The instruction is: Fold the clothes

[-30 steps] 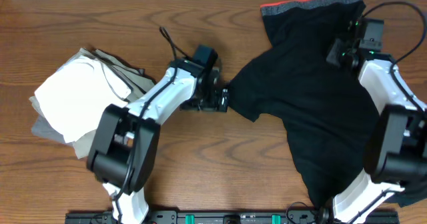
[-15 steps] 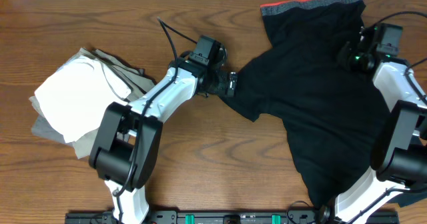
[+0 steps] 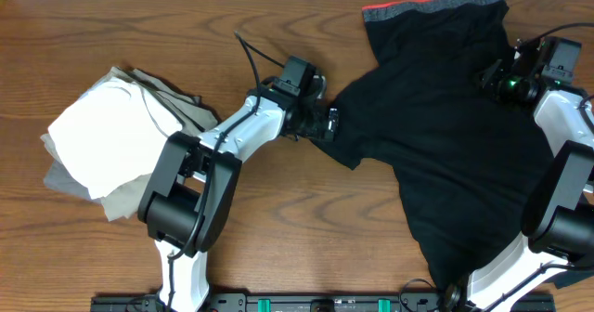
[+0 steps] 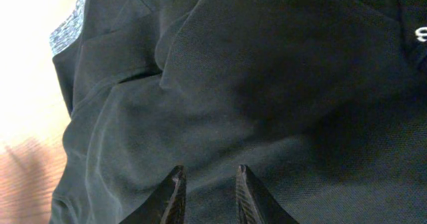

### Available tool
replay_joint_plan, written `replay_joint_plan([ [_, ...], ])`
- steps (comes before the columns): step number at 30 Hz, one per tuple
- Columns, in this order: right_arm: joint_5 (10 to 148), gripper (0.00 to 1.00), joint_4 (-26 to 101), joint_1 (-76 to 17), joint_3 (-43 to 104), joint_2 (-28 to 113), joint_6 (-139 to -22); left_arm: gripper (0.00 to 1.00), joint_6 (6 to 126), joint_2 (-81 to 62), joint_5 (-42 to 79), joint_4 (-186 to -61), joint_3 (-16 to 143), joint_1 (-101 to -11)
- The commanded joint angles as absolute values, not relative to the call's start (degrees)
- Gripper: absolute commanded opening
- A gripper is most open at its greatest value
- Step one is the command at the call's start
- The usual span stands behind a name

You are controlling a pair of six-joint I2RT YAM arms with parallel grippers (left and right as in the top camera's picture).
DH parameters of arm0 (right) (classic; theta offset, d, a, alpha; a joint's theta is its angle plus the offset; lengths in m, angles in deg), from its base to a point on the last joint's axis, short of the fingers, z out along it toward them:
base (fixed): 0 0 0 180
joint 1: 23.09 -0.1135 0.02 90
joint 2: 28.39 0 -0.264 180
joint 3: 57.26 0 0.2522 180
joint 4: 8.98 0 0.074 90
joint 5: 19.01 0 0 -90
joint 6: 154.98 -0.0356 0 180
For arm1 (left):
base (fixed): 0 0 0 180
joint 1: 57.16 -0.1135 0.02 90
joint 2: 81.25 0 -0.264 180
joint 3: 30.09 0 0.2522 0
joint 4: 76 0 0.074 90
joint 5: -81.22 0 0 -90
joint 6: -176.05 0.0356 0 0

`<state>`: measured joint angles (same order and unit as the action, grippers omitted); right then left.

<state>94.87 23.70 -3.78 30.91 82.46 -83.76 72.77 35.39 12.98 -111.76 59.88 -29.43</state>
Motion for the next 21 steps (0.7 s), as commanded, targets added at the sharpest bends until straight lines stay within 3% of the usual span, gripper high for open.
replay_joint_plan([
  [1, 96.07, 0.24, 23.55, -3.5, 31.28, 81.87, -82.93, 0.98, 72.86, 37.79, 14.72, -112.14, 59.77, -28.34],
  [21, 96.1, 0.23, 24.77, -3.21, 31.28, 81.87, -82.93, 0.98, 70.71, 37.79, 17.76, -112.14, 59.77, -28.34],
])
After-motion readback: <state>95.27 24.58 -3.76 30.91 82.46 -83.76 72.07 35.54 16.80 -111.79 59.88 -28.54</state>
